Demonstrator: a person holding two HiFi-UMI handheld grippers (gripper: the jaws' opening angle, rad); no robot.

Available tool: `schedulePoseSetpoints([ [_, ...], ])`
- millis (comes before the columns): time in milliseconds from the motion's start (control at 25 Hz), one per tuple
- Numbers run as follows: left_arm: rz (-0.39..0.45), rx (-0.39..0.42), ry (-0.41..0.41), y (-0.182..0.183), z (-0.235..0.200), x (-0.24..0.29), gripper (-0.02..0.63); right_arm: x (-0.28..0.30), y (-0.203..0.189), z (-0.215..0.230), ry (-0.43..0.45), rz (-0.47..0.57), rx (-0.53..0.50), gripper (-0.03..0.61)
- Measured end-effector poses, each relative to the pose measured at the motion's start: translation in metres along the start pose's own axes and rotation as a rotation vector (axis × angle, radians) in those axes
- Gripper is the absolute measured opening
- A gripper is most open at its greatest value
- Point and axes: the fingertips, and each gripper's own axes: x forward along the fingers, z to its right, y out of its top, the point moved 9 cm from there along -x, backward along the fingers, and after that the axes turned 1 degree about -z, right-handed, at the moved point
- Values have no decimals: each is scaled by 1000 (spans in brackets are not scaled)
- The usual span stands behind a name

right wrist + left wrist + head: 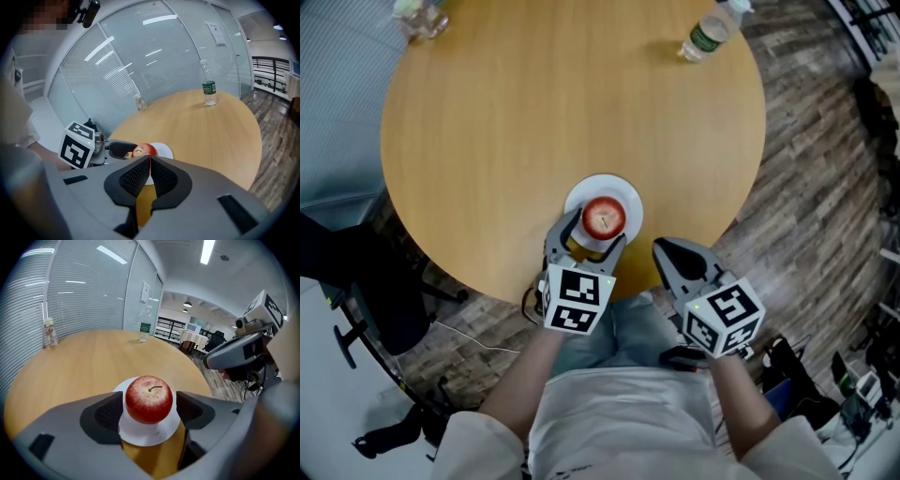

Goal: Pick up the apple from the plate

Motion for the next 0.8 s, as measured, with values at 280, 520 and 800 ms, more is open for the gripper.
schedulePoseSetpoints([
  [280, -13, 7, -9, -1, -2, 11, 367, 0, -3, 5, -7, -9, 10, 31],
  [520, -18, -10, -8, 2, -2, 18, 370, -2, -4, 12, -3, -10, 33, 31],
  [800, -8, -12, 14, 3, -2, 16, 367, -3, -2, 11, 1, -5, 26, 31],
])
